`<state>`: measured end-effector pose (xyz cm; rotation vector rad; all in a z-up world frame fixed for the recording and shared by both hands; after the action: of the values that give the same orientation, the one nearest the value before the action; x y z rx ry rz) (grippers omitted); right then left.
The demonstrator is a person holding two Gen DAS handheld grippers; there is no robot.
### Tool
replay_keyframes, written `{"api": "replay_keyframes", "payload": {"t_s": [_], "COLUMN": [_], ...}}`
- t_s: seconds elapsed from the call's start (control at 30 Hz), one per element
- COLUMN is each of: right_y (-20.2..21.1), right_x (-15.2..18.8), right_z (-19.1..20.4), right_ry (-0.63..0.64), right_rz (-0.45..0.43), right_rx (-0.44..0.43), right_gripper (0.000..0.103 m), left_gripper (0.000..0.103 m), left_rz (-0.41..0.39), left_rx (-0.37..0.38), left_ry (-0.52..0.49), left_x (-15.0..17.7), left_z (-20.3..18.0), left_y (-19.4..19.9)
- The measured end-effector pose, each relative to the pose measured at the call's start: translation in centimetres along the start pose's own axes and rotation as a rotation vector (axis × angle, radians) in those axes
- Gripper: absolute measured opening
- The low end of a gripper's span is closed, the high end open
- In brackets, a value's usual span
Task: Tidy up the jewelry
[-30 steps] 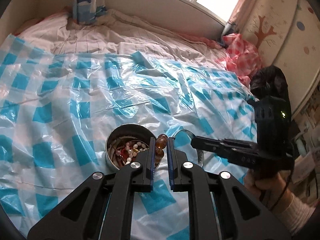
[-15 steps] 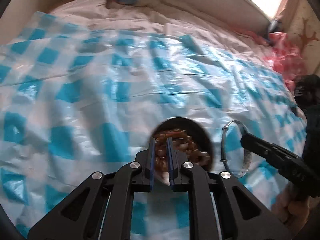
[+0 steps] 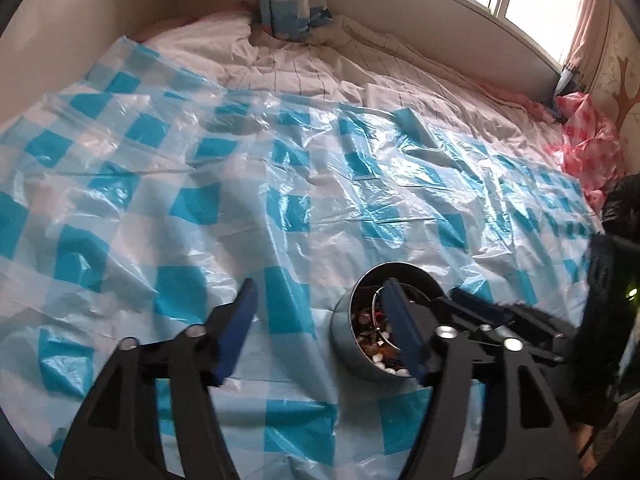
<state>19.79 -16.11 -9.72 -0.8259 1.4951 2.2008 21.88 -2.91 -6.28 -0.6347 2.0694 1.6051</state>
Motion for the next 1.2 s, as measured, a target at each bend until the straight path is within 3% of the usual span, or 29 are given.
{"api": "replay_keyframes", "payload": {"t_s": [0.07,0.17,0.27,0.37,0.53,0.73,0.83,1.2], "right_y": [0.6,3.1,7.4,11.7,15.2,18.2,19.0,19.7], "right_x": [-0.2,-0.2,0.4,2.3,6.7,9.8,10.4,11.2], "right_z": [-0.2,-0.1,0.3,0.6,2.0,3.8,3.3,1.3], "right_ry": [0.012,0.03,0.08,0.09,0.123,0.163,0.109,0.02], "right_rz": [-0.01,-0.034,-0.082,-0.137,-0.126,-0.168,-0.193,-0.216], "right_rx": [0.043,0.083,0.158,0.233,0.306,0.367,0.349,0.337], "right_gripper": [0.042,0.047,0.07,0.076,0.077,0.082,0.082,0.09], "left_gripper": [0.075,0.081,0.089,0.094,0.095,0.095,0.095,0.095], "left_rz": [-0.015,-0.011,-0.035,-0.048,-0.014,-0.032,-0.051,-0.118], "left_rx": [-0.027,-0.059,-0.098,-0.129,-0.142,-0.152,-0.195,-0.211], "left_ry": [-0.002,-0.033,-0.079,-0.084,-0.094,-0.096,-0.089,-0.075], "left_x": [0.3,1.3,2.6,5.1,9.9,12.5,12.7,12.3], "left_z": [0.3,0.5,0.9,1.8,2.3,1.8,2.1,2.1], "left_y": [0.6,1.8,3.6,5.9,8.5,10.7,10.9,12.2]}}
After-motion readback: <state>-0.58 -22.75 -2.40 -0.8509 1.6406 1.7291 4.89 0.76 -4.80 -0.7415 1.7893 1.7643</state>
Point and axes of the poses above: each gripper's, at about its wrist camera, not at the fingertips, and y roughly against the way its jaws point, z to its left, x to its underside, the point moved 8 cm from there along -y, roughly the way its jaws point, and after that the axes turned 8 degrees about y, right-handed, at the moved point
